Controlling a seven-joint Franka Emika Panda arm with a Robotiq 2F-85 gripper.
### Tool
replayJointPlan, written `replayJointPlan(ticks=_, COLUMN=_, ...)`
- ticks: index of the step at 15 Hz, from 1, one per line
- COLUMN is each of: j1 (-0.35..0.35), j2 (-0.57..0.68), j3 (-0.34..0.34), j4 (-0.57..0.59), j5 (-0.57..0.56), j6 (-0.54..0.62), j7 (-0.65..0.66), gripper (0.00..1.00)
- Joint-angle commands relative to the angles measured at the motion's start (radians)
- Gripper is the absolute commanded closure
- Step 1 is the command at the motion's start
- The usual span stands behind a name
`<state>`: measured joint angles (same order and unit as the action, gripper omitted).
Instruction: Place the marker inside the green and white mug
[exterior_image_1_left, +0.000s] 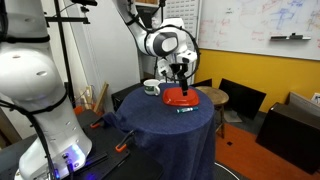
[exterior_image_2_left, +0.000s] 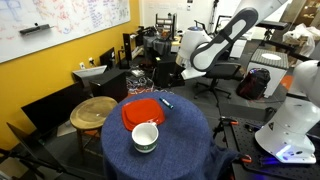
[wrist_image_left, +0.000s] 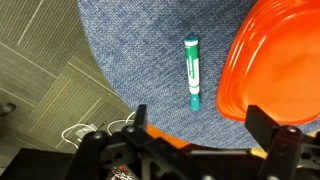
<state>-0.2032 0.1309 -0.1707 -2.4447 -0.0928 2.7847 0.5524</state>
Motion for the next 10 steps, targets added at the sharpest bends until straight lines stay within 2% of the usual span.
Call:
replayJointPlan(ticks=1, j1=0.032, j2=0.093, j3=-0.017, j4=0.054, j5=0.083, j6=0.043, j7=-0.012, gripper=0.0)
replayJointPlan(ticks=10, j1=0.08, j2=0.281, j3=-0.047, j4=0.184, j5=0.187, j6=0.048, j7=-0.013, gripper=0.0)
